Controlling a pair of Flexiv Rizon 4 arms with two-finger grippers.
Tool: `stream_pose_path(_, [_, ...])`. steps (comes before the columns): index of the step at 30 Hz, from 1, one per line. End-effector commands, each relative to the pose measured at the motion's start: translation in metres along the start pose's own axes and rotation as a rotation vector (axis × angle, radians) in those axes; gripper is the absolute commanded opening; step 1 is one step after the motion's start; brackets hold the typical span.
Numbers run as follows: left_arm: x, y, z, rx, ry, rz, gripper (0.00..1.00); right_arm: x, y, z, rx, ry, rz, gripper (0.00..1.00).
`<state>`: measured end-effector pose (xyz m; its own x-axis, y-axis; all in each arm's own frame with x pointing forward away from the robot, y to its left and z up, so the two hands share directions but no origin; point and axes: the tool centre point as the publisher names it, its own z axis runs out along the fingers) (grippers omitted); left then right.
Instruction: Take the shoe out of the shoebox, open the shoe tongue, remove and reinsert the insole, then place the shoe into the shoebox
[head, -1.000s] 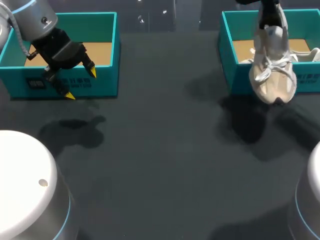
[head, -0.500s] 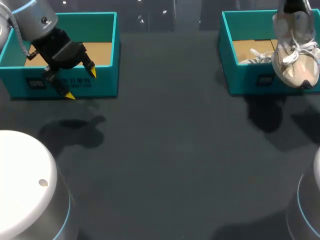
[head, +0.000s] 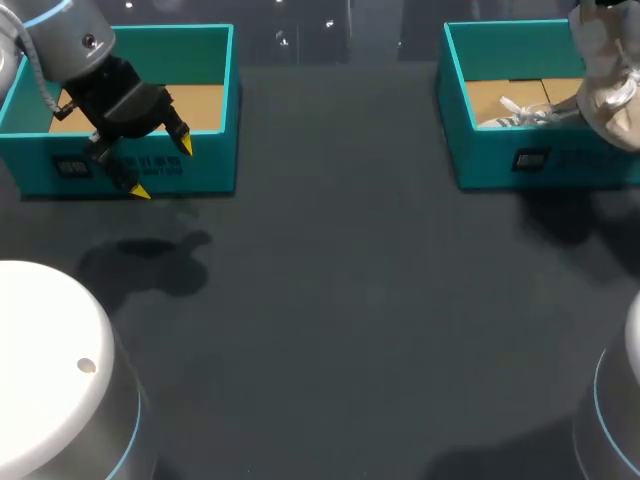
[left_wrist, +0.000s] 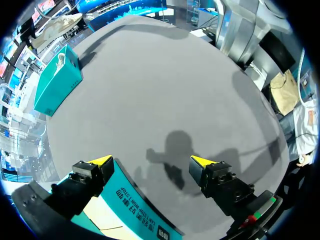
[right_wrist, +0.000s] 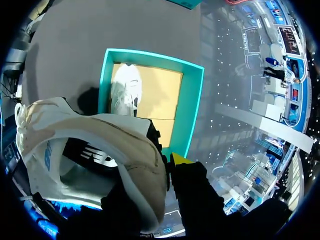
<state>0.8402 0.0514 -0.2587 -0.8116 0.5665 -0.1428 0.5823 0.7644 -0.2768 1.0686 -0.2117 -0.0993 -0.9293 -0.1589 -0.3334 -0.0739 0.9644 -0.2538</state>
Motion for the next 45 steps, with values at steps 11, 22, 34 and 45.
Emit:
stream_pose_path(11, [0.000, 0.000, 0.000, -0.003, 0.002, 0.000, 1.00, -0.060, -0.062, 0.059, -0.118, 0.067, 0.133, 0.00])
stream_pose_path(22, [0.000, 0.000, 0.000, -0.003, 0.002, 0.000, 1.00, -0.051, -0.079, 0.067, -0.066, 0.065, 0.582, 0.00])
stream_pose_path(34, [0.000, 0.000, 0.000, -0.003, 0.002, 0.000, 1.00, -0.038, -0.082, 0.071, -0.057, 0.068, 0.786, 0.00])
stream_pose_path(45, [0.000, 0.000, 0.000, -0.003, 0.002, 0.000, 1.00, -0.033, -0.086, 0.075, -0.012, 0.075, 0.938, 0.00])
